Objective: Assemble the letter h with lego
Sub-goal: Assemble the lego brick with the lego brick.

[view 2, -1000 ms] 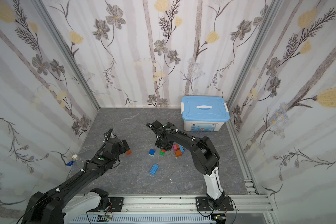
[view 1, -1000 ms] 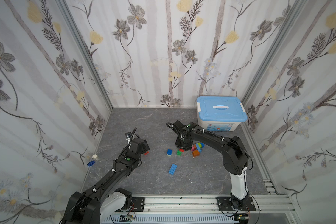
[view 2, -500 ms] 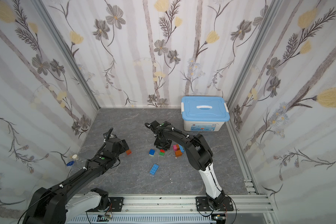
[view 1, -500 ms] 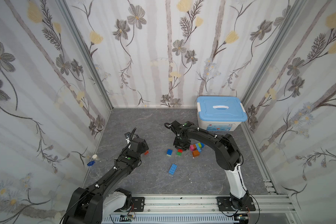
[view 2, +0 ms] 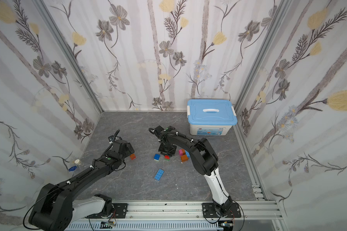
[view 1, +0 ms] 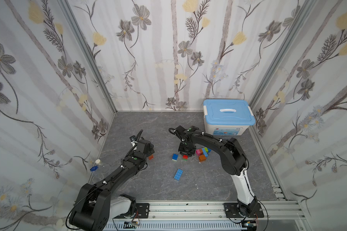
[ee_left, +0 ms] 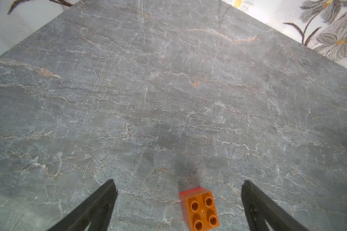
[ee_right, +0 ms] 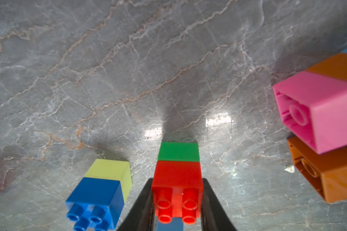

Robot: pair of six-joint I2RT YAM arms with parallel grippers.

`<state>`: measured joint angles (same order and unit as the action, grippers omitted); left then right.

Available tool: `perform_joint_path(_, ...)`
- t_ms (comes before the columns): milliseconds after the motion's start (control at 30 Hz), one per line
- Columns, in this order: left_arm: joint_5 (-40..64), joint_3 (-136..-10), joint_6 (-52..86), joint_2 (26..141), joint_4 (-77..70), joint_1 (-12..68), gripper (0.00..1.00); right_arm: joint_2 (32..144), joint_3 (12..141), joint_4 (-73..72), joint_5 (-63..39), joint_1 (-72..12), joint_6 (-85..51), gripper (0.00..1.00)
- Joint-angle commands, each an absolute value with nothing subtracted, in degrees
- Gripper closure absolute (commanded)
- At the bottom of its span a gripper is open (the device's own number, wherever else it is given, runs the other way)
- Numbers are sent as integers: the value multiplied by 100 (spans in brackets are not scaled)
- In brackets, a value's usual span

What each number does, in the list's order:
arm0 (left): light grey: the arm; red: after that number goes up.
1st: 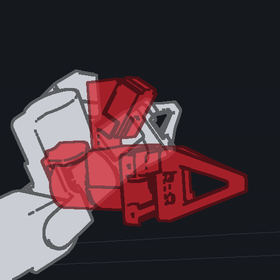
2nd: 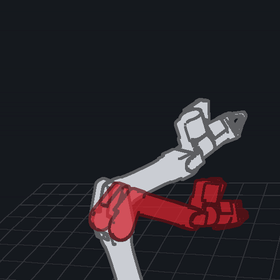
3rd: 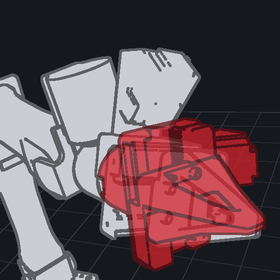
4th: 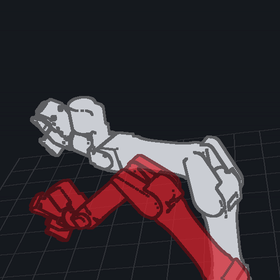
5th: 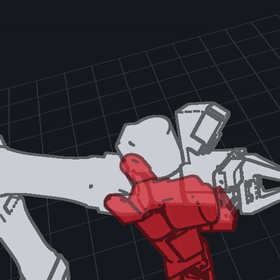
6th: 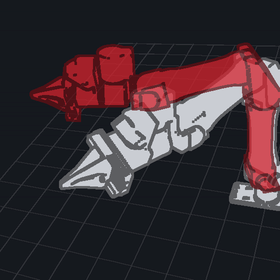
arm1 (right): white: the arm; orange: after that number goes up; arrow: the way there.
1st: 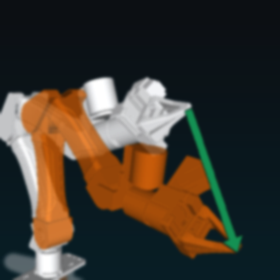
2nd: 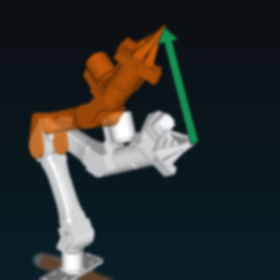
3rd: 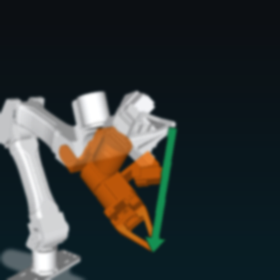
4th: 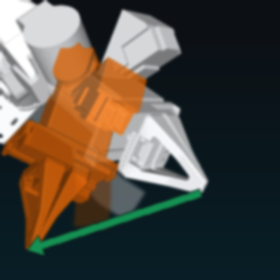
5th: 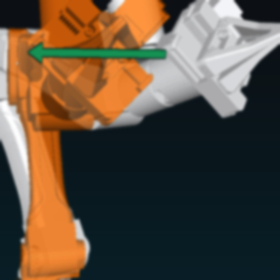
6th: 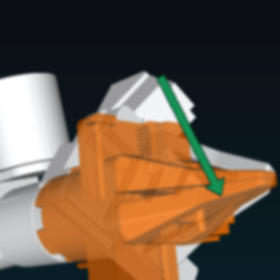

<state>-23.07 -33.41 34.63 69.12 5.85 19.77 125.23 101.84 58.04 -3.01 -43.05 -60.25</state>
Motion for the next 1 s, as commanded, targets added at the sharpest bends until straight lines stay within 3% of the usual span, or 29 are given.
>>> perform_joint_path(0, -2355, -3401, 3564, 6918, 641, 1969, 0, 12651, 10169, 5884, -316, -4307, -6010, 75)
perform_joint_path(200, -2345, -3393, 3589, 6917, 625, 1972, 0, 12872, 10046, 5848, -164, -4308, -5952, 77)
perform_joint_path(333, -2203, -3364, 3656, 6917, 547, 1969, 0, 13199, 9618, 5663, -81, -4362, -6012, 85)
perform_joint_path(667, -1573, -3486, 3926, 7040, 654, 1969, 0, 13094, 8932, 5177, 43, -4379, -6068, 85)
perform_joint_path(767, -1302, -3538, 3911, 7032, 755, 1969, 0, 12797, 9008, 5234, 61, -4362, -5956, 82)
perform_joint_path(967, -1326, -3533, 3806, 6993, 879, 1980, 0, 12382, 9325, 5450, 53, -4281, -5634, 63)
